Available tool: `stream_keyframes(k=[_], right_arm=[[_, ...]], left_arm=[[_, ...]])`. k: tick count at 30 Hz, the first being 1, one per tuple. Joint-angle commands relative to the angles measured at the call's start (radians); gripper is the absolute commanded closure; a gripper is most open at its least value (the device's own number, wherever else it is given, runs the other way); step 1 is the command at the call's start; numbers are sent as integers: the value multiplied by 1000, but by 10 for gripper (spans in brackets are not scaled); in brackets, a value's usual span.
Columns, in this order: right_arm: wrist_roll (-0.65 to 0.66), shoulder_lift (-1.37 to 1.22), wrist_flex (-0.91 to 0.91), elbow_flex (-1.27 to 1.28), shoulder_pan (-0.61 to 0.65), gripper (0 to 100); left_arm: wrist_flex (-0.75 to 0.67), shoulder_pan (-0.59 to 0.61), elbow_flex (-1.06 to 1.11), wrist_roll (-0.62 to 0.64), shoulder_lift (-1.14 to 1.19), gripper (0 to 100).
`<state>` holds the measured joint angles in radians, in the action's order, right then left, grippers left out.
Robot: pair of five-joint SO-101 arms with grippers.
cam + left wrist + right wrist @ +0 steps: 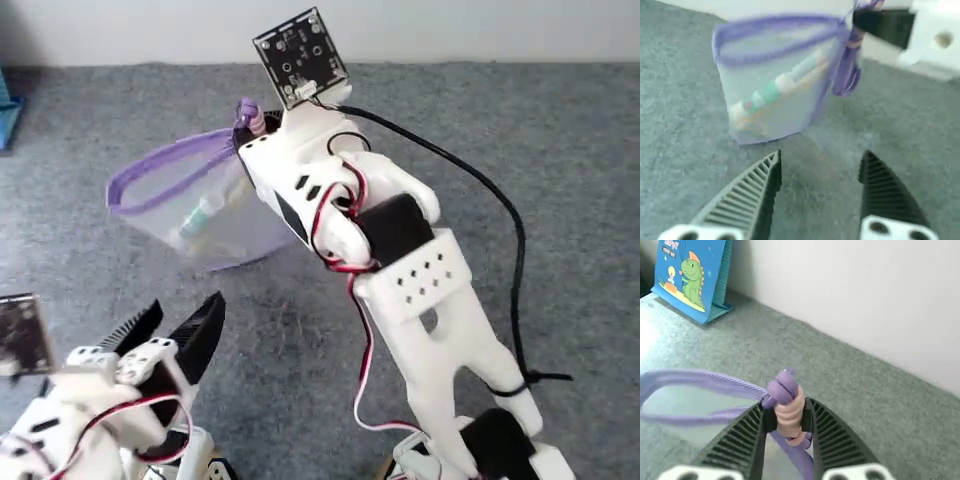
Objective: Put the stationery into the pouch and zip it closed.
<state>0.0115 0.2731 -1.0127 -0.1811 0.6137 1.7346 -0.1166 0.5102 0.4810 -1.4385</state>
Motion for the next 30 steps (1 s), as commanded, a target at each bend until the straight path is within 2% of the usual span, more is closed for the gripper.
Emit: stream_keyframes(k=[1, 10, 14, 18, 24, 27, 30], right_arm=[[-2, 99, -76, -57, 36, 991], [69, 220, -380, -55, 50, 991], [110, 257, -501, -52, 44, 991], [140, 277, -538, -52, 13, 991], [141, 282, -599, -51, -42, 991], [137, 282, -697, -49, -41, 991], [137, 282, -740, -49, -42, 991]], left_arm=[[0, -3, 82, -12, -5, 814], [-209, 130, 211, -15, -3, 820], [-344, 178, 317, -101, -3, 820], [-523, 232, 381, -157, -2, 820], [-655, 230, 397, -157, 120, 820], [-687, 226, 326, -137, 255, 820], [-692, 170, 226, -92, 390, 820]])
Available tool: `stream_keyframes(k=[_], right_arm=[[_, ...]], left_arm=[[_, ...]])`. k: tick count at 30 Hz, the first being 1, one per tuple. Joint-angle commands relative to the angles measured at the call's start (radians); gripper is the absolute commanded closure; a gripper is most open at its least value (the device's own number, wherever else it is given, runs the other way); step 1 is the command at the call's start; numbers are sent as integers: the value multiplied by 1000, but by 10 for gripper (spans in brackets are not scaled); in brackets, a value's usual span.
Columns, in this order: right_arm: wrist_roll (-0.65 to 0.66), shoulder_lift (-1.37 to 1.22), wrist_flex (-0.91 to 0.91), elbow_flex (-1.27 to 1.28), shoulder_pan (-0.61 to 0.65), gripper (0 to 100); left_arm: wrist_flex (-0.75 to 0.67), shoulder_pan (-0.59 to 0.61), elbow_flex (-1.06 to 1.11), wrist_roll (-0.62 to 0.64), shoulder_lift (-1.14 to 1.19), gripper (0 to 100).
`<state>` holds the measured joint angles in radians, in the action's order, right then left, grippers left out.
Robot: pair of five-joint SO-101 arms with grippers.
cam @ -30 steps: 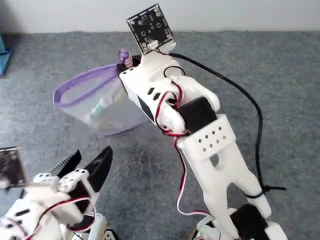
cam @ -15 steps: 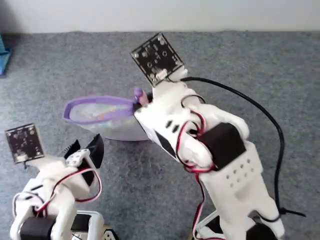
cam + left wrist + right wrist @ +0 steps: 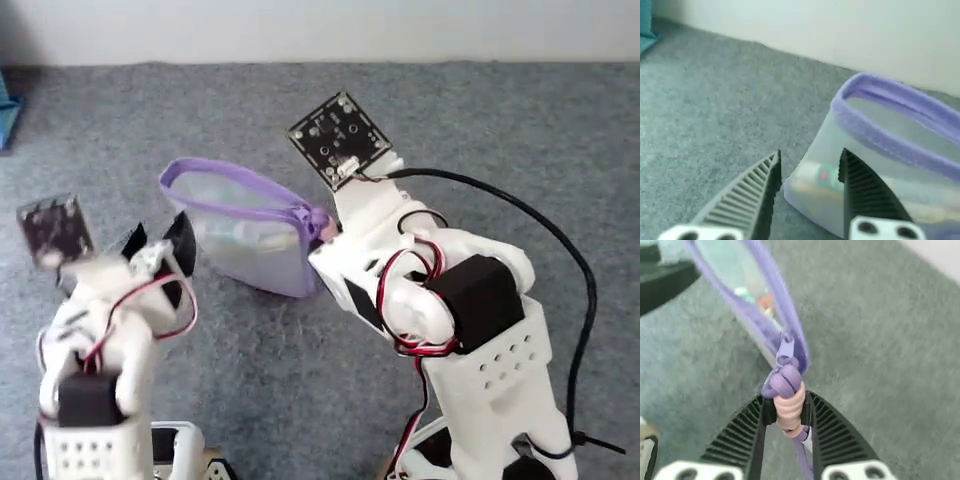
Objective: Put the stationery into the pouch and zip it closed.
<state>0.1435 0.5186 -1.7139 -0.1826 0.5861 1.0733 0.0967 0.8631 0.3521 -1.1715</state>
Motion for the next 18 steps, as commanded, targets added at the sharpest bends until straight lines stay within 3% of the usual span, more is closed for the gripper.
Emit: stream_keyframes(k=[1, 11, 18], right_arm=[[5, 36, -44, -48, -15, 991], [14, 120, -76, 40, -22, 991], [78, 374, 31, 327, -240, 991]], left_arm=[[-31, -72, -157, 54, 161, 820], [-34, -325, -394, 118, 434, 820], [15, -436, -432, 98, 479, 820]])
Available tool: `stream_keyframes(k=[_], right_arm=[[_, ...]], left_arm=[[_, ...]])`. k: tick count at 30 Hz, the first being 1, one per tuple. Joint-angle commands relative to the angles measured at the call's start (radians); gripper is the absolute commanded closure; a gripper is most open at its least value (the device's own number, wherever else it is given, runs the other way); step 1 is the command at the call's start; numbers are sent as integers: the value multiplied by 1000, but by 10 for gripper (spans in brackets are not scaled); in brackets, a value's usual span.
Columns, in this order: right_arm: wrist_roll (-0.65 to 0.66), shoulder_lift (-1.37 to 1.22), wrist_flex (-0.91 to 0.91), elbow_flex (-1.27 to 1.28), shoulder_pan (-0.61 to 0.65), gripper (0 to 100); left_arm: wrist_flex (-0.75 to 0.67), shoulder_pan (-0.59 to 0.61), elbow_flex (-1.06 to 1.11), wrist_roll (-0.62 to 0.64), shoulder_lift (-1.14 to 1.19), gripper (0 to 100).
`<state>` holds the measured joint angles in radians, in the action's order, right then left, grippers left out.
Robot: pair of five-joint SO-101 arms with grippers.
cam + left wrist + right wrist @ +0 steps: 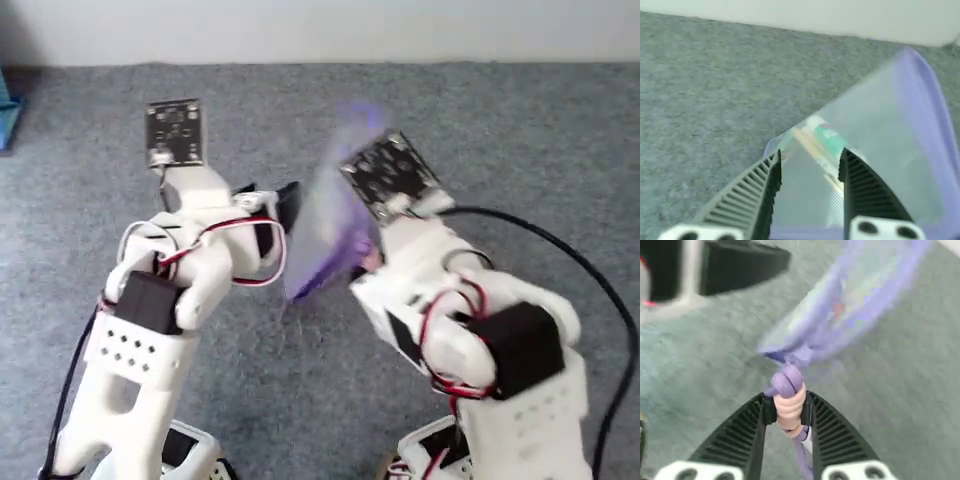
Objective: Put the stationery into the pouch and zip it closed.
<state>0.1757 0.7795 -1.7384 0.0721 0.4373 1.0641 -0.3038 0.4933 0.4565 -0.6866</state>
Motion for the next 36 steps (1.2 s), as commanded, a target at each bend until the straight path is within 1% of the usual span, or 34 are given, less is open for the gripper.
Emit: stream_keyframes(k=[1, 5, 10, 13, 16, 18, 21, 25, 29, 33, 36], right_arm=[[63, 150, 90, 112, -127, 991], [117, 286, 193, 261, -213, 991], [114, 390, 265, 334, -220, 991], [112, 400, 308, 342, -222, 991], [101, 398, 334, 342, -220, 991], [63, 397, 344, 342, -217, 991], [20, 397, 344, 341, -197, 991], [15, 400, 343, 341, -133, 991], [14, 397, 344, 344, -114, 991], [14, 397, 344, 344, -114, 991], [15, 397, 344, 344, -114, 991]], left_arm=[[52, -54, -62, -29, -12, 820], [160, -80, -62, -34, -66, 815], [269, -83, -62, -118, -172, 811], [370, -146, -58, -189, -232, 742], [411, -210, -54, -164, -258, 639], [410, -227, -53, -137, -249, 603], [400, -232, -58, -123, -229, 600], [342, -235, -53, -121, -203, 600], [253, -244, -51, -121, -143, 621], [233, -328, -51, -117, -75, 645], [206, -381, -51, -66, -31, 647]])
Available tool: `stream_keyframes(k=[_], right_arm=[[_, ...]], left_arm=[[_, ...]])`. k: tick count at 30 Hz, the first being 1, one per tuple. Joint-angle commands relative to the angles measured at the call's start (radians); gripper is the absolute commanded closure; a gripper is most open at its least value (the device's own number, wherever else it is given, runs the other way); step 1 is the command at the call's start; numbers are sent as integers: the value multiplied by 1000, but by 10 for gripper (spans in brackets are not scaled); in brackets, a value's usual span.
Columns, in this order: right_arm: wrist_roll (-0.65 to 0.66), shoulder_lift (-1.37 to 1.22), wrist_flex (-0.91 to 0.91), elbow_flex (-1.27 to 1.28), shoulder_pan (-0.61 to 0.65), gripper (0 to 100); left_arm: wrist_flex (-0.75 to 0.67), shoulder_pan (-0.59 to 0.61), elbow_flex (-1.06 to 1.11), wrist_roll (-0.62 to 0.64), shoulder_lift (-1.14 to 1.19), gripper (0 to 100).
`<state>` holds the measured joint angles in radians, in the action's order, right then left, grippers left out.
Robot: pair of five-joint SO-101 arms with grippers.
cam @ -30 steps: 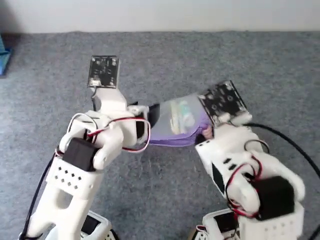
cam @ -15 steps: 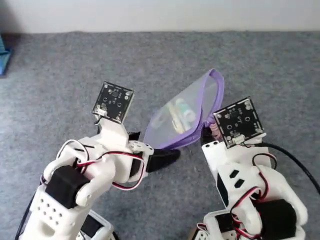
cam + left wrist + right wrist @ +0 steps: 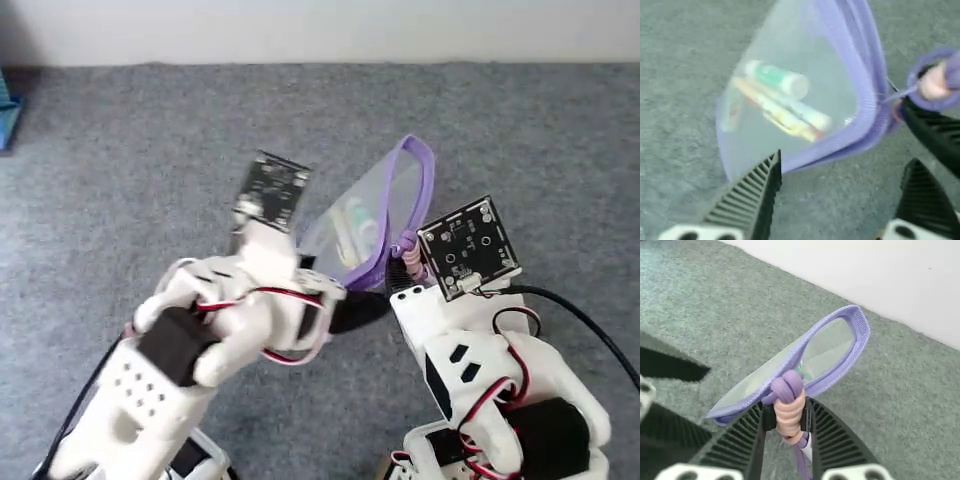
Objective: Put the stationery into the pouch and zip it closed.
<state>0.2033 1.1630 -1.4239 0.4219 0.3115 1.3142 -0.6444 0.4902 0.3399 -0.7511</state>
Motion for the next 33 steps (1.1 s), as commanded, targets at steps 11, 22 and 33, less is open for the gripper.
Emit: stream_keyframes(k=[11, 22, 33], right_arm=[[-8, 22, 19, -11, 10, 991], [-5, 22, 31, -12, 8, 991], [-3, 22, 110, -12, 7, 991]], left_arm=[[-189, 32, -48, 98, 127, 647], [-192, -15, -10, 132, 120, 846], [-187, -35, -7, 129, 120, 976]])
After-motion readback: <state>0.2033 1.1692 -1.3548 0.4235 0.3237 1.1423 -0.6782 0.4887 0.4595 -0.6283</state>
